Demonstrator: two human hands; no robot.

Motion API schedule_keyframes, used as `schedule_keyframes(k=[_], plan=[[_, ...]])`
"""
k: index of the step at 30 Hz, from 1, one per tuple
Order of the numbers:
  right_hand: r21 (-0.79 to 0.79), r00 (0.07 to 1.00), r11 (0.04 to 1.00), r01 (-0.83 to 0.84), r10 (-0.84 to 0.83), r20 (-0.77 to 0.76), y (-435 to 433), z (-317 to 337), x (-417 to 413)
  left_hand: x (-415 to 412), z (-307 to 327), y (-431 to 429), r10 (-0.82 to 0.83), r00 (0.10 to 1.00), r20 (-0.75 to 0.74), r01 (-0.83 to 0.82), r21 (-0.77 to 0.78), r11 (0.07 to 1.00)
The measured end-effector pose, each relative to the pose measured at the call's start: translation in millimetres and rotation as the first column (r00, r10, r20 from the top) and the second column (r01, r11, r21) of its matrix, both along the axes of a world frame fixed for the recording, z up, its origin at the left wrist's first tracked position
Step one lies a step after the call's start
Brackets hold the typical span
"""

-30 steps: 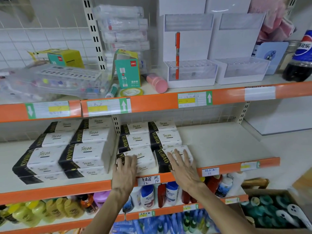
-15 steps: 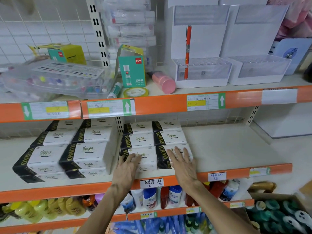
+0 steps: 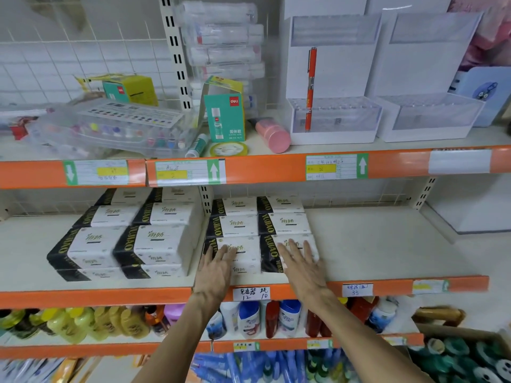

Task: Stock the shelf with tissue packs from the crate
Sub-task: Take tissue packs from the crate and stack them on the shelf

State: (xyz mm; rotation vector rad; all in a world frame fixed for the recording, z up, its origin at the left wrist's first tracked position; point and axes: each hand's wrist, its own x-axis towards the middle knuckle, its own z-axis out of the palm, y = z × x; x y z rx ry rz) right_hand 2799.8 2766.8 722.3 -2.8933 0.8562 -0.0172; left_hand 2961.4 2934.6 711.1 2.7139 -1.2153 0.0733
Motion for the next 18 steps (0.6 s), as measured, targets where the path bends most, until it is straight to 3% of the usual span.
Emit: schedule_keyframes(k=[5, 11, 18], plan=[[-0.035, 0.991, 0.997, 0.066, -0.061, 0.121, 2.7, -7.8, -8.6, -28.0, 6.6, 21.6, 0.012, 1.000, -0.007, -0.013, -0.122, 0.992], [-0.215, 0.960, 0.976, -0.037, 0.095, 0.264, 38.8, -30.3, -8.2, -42.2, 1.7, 65.6, 0.002, 1.000, -0.024, -0.004, -0.073, 0.997], [-0.266, 0.947, 0.950, -0.161, 0.224, 0.229, 105.4, -26.2, 9.0, -33.0, 7.4, 123.7, -0.071, 0.996, -0.049, 0.066, -0.101, 0.993]])
